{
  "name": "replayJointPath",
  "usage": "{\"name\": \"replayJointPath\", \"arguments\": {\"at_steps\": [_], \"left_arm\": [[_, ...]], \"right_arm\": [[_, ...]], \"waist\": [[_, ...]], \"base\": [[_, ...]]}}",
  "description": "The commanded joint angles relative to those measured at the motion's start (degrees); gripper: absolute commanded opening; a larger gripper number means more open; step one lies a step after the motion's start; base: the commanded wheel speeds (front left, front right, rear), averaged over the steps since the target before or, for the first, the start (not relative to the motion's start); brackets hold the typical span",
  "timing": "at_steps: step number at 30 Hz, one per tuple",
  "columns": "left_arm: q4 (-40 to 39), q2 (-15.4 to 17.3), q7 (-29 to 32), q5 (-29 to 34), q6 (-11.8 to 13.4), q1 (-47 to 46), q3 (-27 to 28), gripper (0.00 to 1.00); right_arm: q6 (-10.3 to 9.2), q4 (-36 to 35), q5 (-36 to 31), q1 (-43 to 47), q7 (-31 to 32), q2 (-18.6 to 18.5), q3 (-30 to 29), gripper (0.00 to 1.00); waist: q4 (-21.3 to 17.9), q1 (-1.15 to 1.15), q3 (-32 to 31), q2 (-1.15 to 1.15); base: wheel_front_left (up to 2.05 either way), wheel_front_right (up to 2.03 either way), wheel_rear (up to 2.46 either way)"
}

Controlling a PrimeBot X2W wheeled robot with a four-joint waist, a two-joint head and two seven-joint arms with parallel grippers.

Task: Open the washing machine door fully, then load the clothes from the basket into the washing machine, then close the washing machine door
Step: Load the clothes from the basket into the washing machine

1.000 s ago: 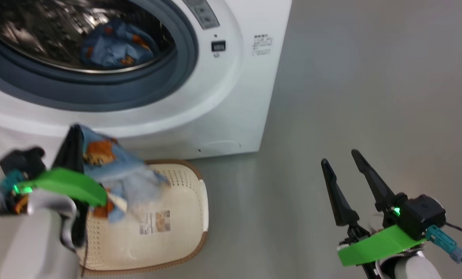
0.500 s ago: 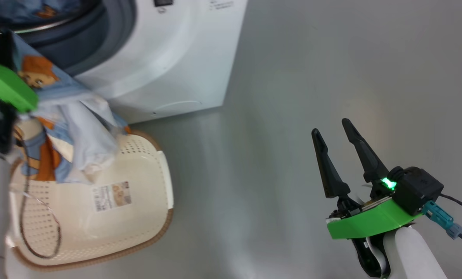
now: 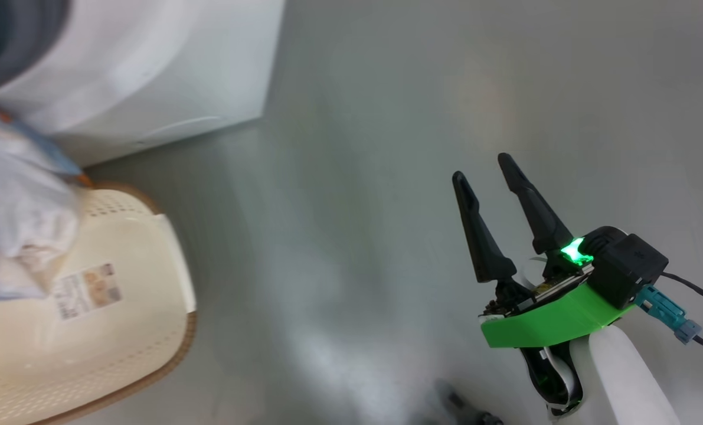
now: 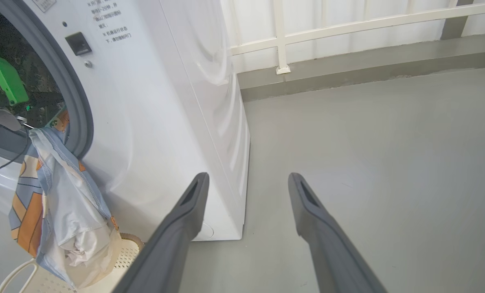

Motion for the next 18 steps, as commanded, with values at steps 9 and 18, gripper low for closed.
{"name": "replayJointPath", "arguments": {"at_steps": [9,18], "left_arm": [[-2.9,8.2,-8.9,4.1,3.2,-9.0,1.7,0.00],[-2.6,10.0,-25.3,10.4,6.6,-14.7,-0.4,0.00]], "right_arm": [[0.09,-2.4,2.1,-0.1,-0.7,0.0,2.8,1.00],[0.09,-3.3,2.2,-0.5,-0.7,0.0,3.2,1.00]], "waist": [[-5.9,0.00,5.4,0.00],[-5.9,0.00,6.6,0.00]], "base": [[0.00,0.00,0.00],[0.00,0.00,0.00]]}}
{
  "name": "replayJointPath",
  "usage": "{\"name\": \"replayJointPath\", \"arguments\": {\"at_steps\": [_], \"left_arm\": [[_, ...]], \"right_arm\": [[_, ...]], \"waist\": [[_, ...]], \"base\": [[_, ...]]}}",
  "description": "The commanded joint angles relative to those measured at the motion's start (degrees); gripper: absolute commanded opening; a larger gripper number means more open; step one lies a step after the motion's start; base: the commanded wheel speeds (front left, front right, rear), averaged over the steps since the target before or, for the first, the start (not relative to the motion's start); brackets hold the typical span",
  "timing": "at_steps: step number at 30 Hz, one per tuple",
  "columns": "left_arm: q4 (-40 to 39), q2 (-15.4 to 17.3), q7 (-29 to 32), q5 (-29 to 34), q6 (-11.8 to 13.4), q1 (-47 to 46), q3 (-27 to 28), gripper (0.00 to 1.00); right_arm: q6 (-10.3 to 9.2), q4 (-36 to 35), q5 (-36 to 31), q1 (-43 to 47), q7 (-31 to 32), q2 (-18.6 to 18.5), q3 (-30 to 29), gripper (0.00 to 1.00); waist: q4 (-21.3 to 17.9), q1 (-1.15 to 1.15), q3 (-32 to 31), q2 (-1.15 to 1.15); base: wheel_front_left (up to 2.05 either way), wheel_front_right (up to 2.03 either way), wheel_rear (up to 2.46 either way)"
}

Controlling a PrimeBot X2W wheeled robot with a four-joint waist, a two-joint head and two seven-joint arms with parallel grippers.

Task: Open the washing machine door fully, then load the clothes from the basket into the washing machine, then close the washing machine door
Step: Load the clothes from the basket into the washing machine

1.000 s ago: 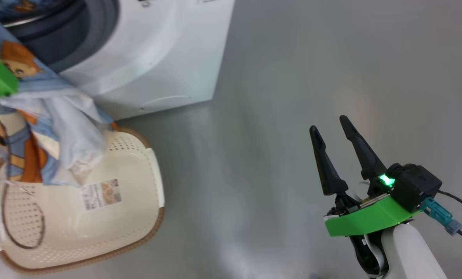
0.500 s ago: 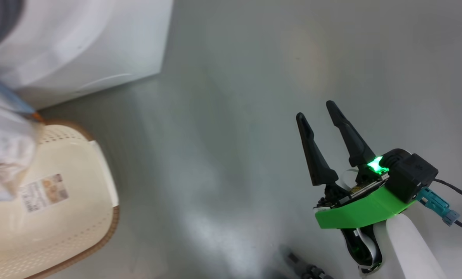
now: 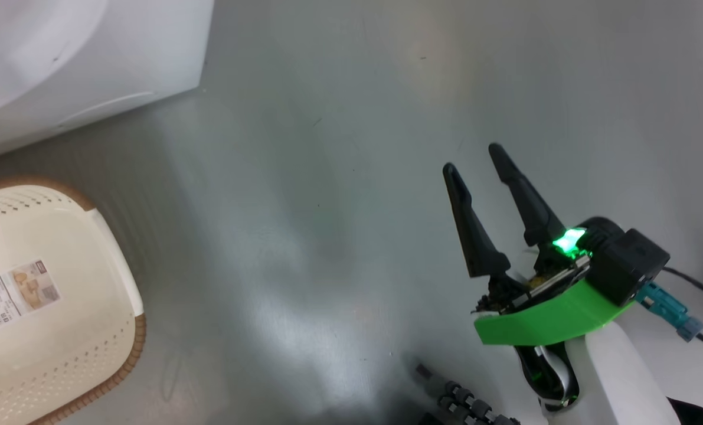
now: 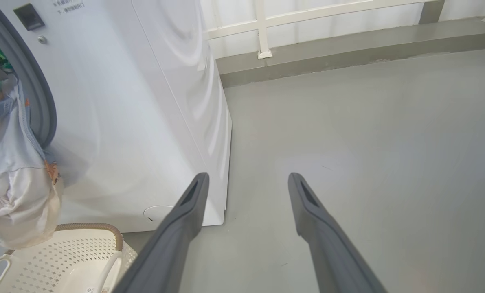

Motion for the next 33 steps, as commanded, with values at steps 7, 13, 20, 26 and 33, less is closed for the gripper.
{"name": "replayJointPath", "arguments": {"at_steps": [7,13,20,26,33], "left_arm": [[3.1,2.2,-1.3,0.7,-0.7,-3.3,-0.7,0.00],[8.2,1.8,1.2,-0.8,-2.8,-3.6,-1.2,0.00],[12.2,0.6,4.3,-2.2,-3.0,-3.2,-1.4,1.00],[13.4,-0.2,3.7,-3.1,-3.3,-1.9,-1.6,1.00],[13.3,-1.4,1.2,-4.1,-3.2,2.1,-1.6,1.00]], "right_arm": [[0.09,-2.1,-0.1,-0.2,-0.5,-0.1,1.3,1.00],[0.09,-2.0,-0.3,-0.5,-0.5,-0.1,1.2,1.00],[0.09,-1.6,-0.5,-0.9,-0.5,-0.1,0.9,1.00],[0.09,-0.9,-0.4,-0.9,-0.5,-0.1,0.8,1.00],[0.09,-0.4,-0.6,-0.5,-0.5,-0.1,0.1,1.00]], "waist": [[0.9,0.00,0.8,0.00],[1.6,0.00,0.9,0.00],[2.6,0.00,0.1,0.00],[3.3,0.00,-1.5,0.00],[4.5,0.00,-4.1,0.00]], "base": [[0.00,0.00,0.00],[0.00,0.00,0.00],[0.00,0.00,0.00],[0.00,0.00,0.00],[0.00,0.00,0.00]]}}
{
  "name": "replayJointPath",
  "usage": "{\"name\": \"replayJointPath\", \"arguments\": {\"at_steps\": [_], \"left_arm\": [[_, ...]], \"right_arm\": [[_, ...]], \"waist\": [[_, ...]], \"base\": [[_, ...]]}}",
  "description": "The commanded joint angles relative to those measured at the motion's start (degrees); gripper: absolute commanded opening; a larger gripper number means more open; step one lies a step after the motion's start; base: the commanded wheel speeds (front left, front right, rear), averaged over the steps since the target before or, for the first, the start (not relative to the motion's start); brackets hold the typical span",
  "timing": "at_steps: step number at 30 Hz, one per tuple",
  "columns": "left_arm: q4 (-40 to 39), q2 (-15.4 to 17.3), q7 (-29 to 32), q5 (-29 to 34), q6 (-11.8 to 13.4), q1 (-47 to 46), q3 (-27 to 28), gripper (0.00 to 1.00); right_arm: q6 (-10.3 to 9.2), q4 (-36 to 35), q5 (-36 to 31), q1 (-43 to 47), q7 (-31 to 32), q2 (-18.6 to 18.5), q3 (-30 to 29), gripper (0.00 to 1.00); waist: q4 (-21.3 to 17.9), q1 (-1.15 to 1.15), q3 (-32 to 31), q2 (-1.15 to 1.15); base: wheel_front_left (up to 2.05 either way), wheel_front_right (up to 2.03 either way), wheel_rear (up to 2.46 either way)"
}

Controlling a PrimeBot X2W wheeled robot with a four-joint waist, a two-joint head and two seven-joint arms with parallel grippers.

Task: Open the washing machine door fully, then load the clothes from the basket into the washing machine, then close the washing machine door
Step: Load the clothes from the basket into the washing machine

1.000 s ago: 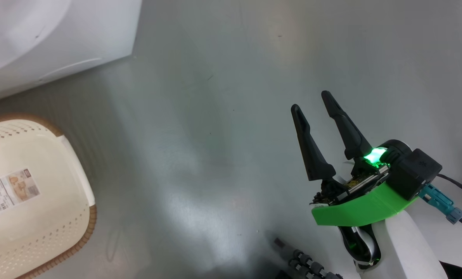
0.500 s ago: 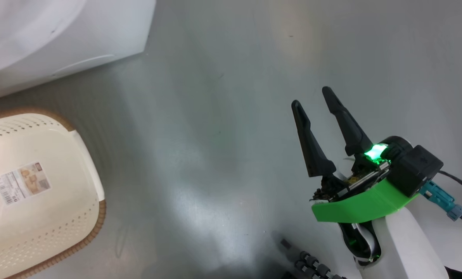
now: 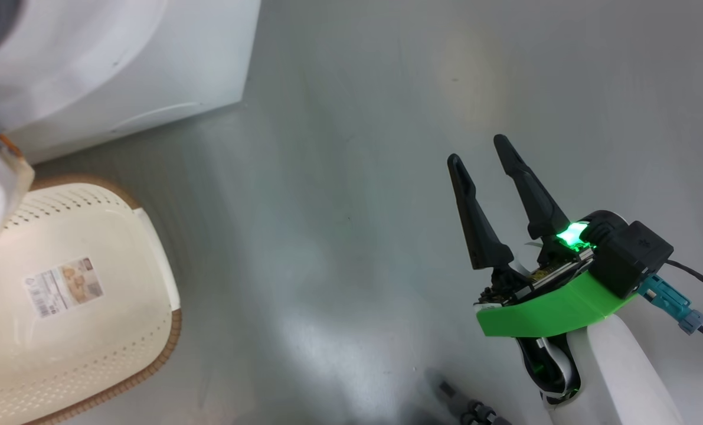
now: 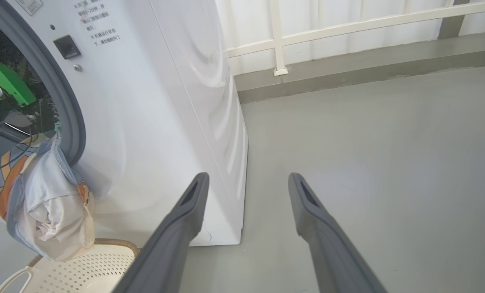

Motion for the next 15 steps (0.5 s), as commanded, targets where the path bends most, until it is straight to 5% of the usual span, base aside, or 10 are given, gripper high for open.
{"name": "replayJointPath", "arguments": {"at_steps": [1,15], "left_arm": [[-1.6,2.1,-1.1,-0.4,0.1,2.4,0.3,1.00],[-17.3,-1.8,-5.2,-3.4,3.4,25.5,3.6,1.00]], "right_arm": [[0.09,-0.9,-0.6,1.1,-0.3,-0.1,0.6,1.00],[0.09,0.8,-3.8,3.4,-0.3,-0.1,-1.4,1.00]], "waist": [[0.8,0.00,-1.5,0.00],[5.0,0.00,-8.5,0.00]], "base": [[0.00,0.00,0.00],[0.00,0.00,0.00]]}}
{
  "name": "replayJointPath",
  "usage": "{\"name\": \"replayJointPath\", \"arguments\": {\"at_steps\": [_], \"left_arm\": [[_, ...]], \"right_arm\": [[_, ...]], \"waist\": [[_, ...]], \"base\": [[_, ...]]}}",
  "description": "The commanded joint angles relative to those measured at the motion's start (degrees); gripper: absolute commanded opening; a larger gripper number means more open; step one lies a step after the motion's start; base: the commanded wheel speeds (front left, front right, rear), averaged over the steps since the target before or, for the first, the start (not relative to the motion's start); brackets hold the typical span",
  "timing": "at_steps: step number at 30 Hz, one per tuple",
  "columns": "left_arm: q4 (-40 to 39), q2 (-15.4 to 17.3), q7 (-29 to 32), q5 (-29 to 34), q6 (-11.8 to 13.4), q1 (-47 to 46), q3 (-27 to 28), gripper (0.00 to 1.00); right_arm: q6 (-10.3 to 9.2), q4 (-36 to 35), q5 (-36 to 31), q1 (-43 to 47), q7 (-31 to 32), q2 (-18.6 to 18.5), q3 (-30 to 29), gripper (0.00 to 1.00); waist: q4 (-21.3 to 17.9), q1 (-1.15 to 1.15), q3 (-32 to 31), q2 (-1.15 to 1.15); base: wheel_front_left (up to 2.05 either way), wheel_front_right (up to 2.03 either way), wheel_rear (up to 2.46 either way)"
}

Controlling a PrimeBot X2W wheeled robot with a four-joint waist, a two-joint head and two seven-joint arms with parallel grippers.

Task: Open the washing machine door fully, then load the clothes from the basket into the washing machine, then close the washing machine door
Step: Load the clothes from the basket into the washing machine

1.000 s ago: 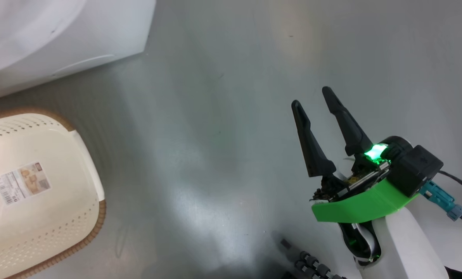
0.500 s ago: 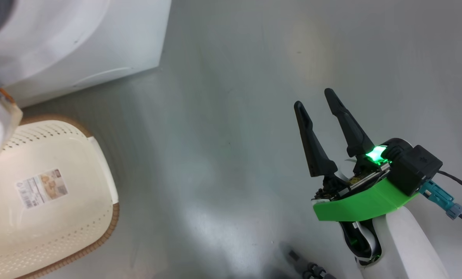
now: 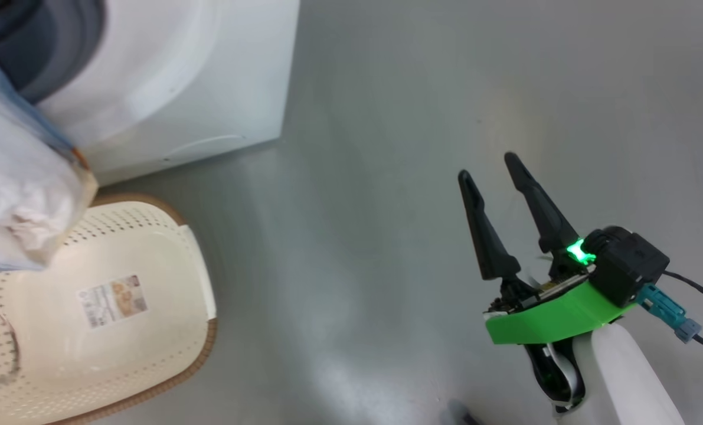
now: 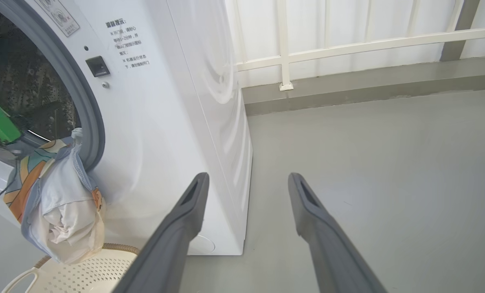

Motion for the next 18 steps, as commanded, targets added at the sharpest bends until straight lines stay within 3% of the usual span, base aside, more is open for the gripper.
{"name": "replayJointPath", "arguments": {"at_steps": [1,10,18], "left_arm": [[-2.5,2.6,-0.6,0.0,0.7,1.8,1.5,1.00],[-25.2,-2.1,-0.6,0.7,5.8,25.1,4.3,1.00],[-37.7,-5.3,0.2,1.9,9.5,40.7,2.5,1.00]], "right_arm": [[0.09,-1.2,-0.6,1.6,-0.3,0.0,0.7,1.00],[0.09,-0.1,-3.0,3.7,-0.3,0.0,-1.6,1.00],[0.09,1.8,-4.4,6.5,-0.3,0.0,-2.8,1.00]], "waist": [[1.8,0.00,-1.9,0.00],[5.4,0.00,-7.4,0.00],[9.0,0.00,-12.9,0.00]], "base": [[0.00,0.00,0.00],[0.00,0.00,0.00],[0.00,0.00,0.00]]}}
